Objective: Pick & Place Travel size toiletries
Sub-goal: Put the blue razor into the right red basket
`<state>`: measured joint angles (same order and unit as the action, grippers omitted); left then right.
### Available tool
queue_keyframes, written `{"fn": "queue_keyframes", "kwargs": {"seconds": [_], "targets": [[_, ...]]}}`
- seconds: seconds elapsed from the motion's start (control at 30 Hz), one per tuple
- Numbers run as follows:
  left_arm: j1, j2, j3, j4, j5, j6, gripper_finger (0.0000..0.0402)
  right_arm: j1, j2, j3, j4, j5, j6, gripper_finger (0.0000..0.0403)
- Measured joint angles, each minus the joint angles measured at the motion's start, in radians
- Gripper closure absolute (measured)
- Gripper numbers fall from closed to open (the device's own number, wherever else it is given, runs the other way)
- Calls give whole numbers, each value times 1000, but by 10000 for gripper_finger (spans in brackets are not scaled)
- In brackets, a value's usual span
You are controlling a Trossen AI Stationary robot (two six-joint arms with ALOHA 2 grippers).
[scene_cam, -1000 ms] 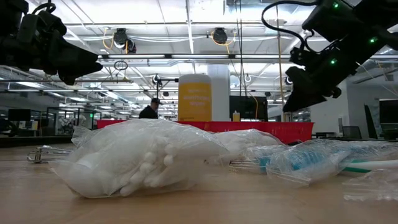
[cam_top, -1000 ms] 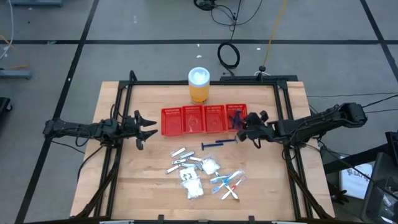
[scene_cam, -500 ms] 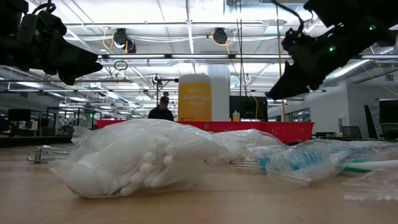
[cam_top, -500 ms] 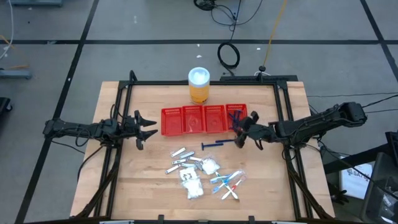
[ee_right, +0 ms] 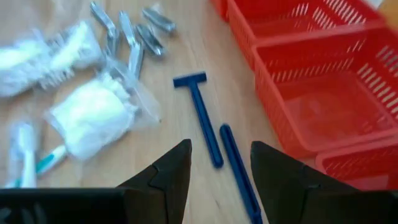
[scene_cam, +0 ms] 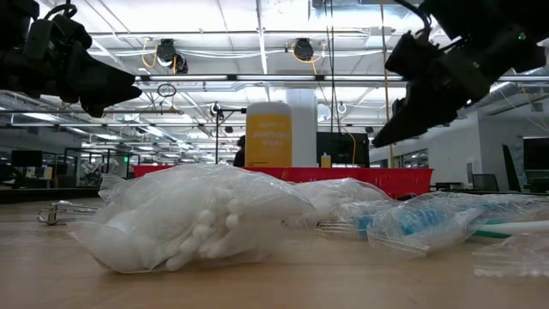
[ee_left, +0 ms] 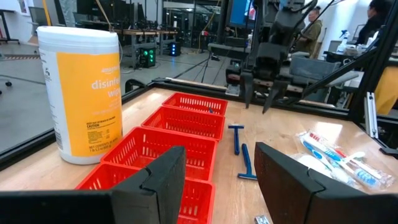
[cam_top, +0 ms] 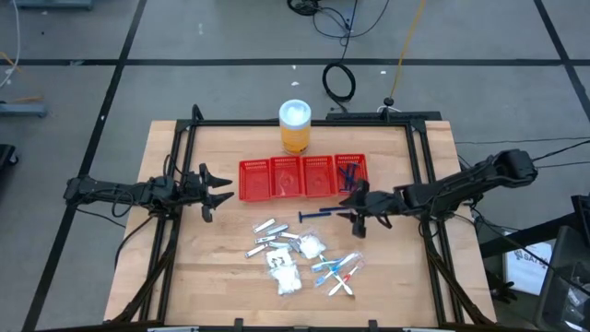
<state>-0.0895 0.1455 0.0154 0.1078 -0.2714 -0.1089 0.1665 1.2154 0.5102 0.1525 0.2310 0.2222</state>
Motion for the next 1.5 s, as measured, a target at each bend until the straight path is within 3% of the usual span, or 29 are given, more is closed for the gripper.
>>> {"fn": "queue_keyframes", "kwargs": {"seconds": [0.77, 0.87, 1.1, 1.5], "targets": [[0, 0, 0, 0, 0, 0, 215, -1, 261, 1, -1, 6, -69, 252], [0, 0, 0, 0, 0, 0, 215, 2, 262, 1, -2, -10, -38, 254], [0, 0, 0, 0, 0, 0, 215, 38, 261, 1, 2, -178, 28, 258], [0, 0, 0, 0, 0, 0, 215, 89, 132, -1, -14, -185, 26, 269]]}}
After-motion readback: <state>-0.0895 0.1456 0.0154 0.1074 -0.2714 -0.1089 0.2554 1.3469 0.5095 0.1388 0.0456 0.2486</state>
